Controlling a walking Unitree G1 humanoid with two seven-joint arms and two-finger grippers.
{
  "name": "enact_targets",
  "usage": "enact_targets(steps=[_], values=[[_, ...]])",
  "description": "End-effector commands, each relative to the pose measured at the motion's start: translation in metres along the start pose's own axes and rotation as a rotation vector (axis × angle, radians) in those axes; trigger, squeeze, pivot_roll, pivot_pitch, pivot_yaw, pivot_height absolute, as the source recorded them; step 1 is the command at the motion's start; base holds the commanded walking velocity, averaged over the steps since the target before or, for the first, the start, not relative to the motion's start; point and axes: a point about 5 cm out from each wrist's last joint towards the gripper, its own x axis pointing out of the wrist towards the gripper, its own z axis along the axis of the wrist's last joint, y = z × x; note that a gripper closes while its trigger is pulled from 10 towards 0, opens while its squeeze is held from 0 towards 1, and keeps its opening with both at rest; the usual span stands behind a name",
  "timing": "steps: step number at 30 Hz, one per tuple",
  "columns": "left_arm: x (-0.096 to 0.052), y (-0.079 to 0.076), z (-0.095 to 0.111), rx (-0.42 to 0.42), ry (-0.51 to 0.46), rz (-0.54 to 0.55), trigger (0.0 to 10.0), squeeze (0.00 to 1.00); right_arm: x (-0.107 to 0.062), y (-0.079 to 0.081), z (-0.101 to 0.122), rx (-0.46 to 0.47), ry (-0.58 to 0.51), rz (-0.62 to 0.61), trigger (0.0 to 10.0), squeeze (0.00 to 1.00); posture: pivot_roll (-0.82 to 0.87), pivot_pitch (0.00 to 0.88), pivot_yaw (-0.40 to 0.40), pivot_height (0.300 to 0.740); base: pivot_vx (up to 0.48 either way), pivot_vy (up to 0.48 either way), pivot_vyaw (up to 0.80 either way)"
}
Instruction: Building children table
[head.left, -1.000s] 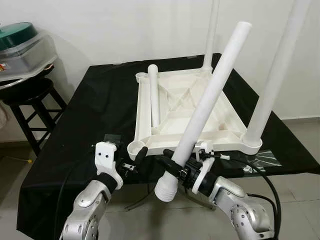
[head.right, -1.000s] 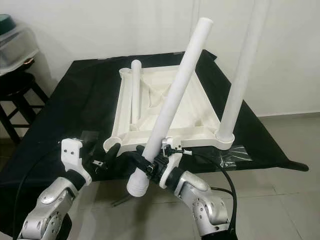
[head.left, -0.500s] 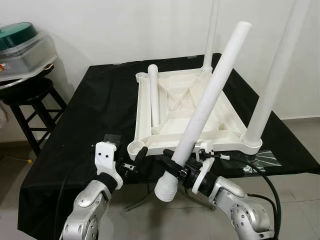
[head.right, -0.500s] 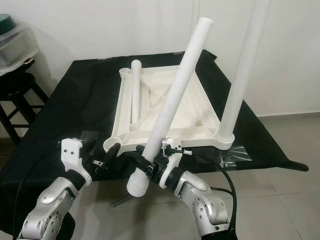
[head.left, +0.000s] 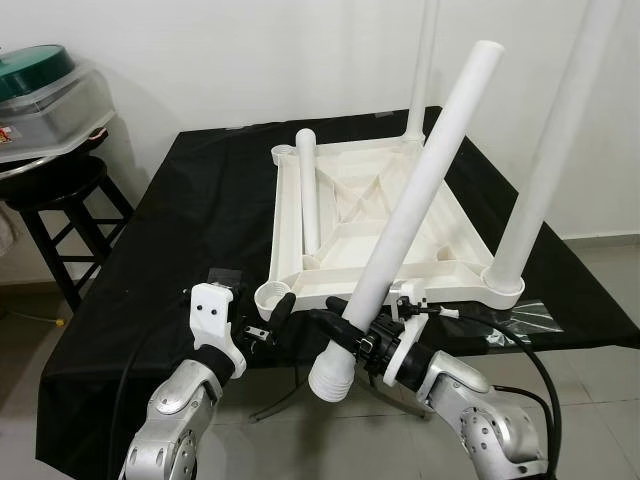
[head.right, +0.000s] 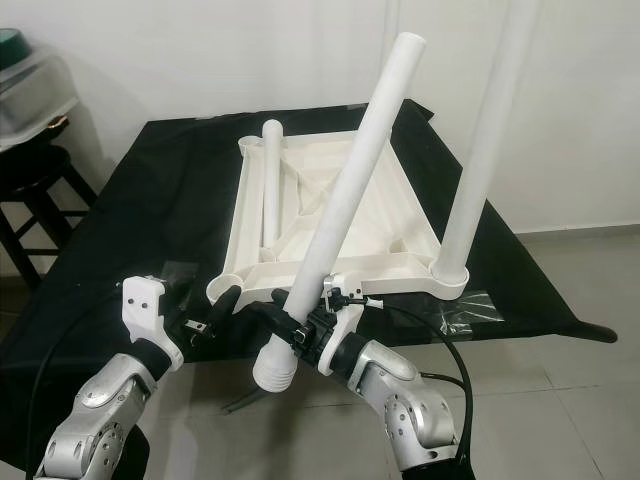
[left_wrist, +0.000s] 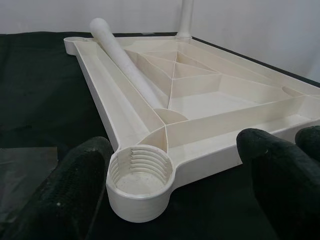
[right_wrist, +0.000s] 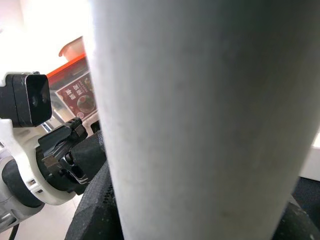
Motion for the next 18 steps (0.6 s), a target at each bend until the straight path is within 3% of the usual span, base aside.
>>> enact_targets(steps=[1, 4, 18], values=[[-0.0019, 0.0042, -0.0055, -0.005, 0.027, 0.023, 10.0, 0.00, 0.0032, 0.0016, -0.0030, 0.011, 0.013, 0.014, 10.0, 0.00, -0.10, 0.077, 0.073, 0.740, 0.000, 0.000, 0.00], [-0.0018, 0.0041, -0.0062, -0.003, 0.034, 0.023, 10.0, 0.00, 0.0031, 0.0017, -0.0033, 0.011, 0.014, 0.014, 10.0, 0.00, -0.10, 0.076, 0.074, 0.740, 0.000, 0.000, 0.00], [-0.0018, 0.0039, -0.0087, -0.004, 0.055, 0.018, 10.0, 0.00, 0.0031, 0.0019, -0.0044, 0.017, 0.014, 0.015, 10.0, 0.00, -0.09, 0.069, 0.075, 0.740, 0.000, 0.480, 0.00]])
